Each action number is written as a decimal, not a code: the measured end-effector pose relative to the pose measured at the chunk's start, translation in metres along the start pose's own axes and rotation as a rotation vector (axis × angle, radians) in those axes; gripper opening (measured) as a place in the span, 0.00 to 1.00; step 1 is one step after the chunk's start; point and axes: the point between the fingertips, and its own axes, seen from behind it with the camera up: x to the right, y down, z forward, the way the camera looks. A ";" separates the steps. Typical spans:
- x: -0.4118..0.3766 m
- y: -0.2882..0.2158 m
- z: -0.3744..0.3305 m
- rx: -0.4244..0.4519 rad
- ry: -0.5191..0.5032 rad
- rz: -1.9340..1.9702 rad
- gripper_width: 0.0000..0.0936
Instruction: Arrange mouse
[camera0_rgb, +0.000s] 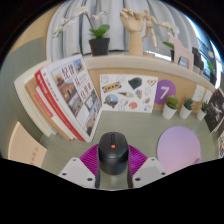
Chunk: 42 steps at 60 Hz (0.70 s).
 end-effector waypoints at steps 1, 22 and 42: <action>0.005 -0.009 -0.007 0.018 -0.004 -0.009 0.40; 0.161 -0.178 -0.150 0.346 0.054 -0.059 0.39; 0.267 -0.041 -0.057 0.057 0.087 -0.012 0.39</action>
